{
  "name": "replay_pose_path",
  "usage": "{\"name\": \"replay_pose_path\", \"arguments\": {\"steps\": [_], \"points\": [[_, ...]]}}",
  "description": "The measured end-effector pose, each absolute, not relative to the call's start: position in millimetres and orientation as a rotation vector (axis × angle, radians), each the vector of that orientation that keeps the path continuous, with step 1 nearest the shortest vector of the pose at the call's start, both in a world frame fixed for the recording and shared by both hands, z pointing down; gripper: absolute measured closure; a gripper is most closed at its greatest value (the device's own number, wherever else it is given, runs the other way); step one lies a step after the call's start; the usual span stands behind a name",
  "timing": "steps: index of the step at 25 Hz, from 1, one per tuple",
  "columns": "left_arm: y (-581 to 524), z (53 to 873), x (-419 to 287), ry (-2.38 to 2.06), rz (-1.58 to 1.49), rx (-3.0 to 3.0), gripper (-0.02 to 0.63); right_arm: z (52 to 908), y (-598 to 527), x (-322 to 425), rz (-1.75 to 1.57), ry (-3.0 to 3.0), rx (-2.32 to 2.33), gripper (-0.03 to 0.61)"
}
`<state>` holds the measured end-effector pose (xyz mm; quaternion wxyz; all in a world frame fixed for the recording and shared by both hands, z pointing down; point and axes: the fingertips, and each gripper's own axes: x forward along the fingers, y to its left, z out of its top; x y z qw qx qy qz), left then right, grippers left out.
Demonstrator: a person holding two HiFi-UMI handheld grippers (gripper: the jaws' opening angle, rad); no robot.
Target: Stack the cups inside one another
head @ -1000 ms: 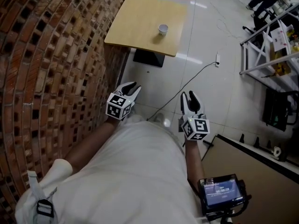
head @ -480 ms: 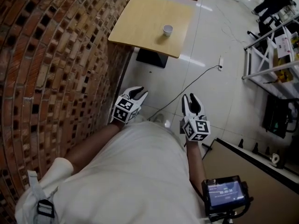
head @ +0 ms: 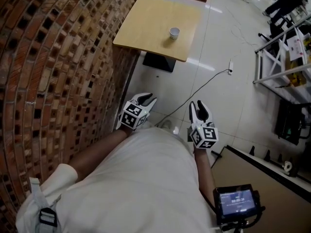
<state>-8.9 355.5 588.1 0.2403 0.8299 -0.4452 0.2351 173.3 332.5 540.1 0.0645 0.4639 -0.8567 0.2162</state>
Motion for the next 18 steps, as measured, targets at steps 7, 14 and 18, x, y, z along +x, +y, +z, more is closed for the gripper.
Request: {"name": "replay_pose_path", "arguments": {"steps": [7, 14, 18], "points": [[356, 591, 0, -1.187, 0.671, 2.286, 0.494, 553, 333, 174, 0.666, -2.579, 1.384, 0.457], [354, 590, 3, -1.175, 0.684, 2.297, 0.494, 556, 334, 172, 0.592, -2.560, 1.338, 0.472], [350, 591, 4, -1.171, 0.686, 2.302, 0.494, 552, 336, 164, 0.503, -2.557, 1.278, 0.502]]}}
